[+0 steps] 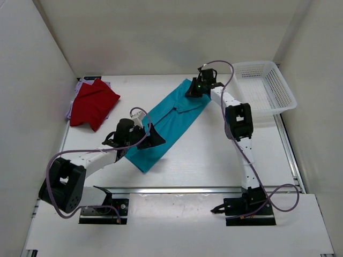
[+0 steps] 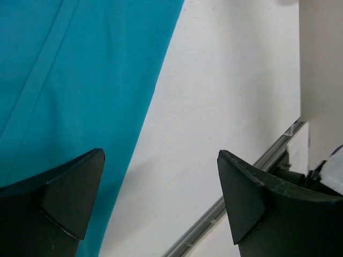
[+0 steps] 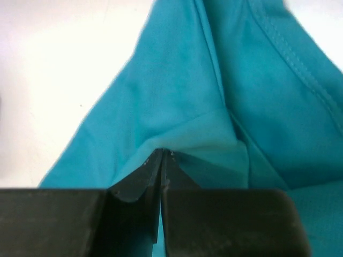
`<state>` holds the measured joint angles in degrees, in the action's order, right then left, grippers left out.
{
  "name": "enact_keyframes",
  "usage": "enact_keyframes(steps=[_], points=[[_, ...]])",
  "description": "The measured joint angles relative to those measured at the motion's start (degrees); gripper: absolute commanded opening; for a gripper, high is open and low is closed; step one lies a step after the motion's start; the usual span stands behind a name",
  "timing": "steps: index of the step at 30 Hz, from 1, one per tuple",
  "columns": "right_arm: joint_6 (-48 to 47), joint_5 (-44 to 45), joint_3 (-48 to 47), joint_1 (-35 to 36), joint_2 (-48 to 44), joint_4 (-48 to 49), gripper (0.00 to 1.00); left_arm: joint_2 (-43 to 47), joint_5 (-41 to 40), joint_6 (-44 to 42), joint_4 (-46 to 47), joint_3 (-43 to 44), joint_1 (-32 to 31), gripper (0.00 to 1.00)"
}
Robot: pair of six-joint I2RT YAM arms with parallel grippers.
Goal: Fold and stack the t-shirts
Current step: Rotate the tshirt 90 degrees
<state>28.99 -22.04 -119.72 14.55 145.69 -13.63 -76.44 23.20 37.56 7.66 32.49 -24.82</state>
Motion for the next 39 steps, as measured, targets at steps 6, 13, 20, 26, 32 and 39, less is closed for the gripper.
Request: enact_keyframes(steps=[6,13,20,26,32,39], points=[[-4.66,-2.51,-31.56,-0.26,10.58,-18.27,0.0,5.03,0.35,-0.02,-1.29,-3.32,1.77,0.99],[-13.27,2.86,-30.23,2.56,-8.37,-35.1,0.0,10.97,2.27,1.29,-1.01,-7.39,5.33,0.32],[-16.92,10.21,9.88,13.94,-44.41,-25.03,0.09,17.53,2.12,1.05,-3.37,-10.47,10.58,0.38],[-6.54,6.6,67.98,16.0,-70.05,2.67,0.35,21.86,0.72,-0.09,-6.12,-10.8,14.64,0.43],[3.37,7.48,80.7,27.12,-59.78,15.04,0.45,20.61,-0.28,-0.09,-6.45,-10.8,14.23,0.43],[11.65,6.67,76.06,31.26,-47.45,28.57,0.42,21.51,-1.42,-0.07,-7.45,-10.8,14.23,0.44]])
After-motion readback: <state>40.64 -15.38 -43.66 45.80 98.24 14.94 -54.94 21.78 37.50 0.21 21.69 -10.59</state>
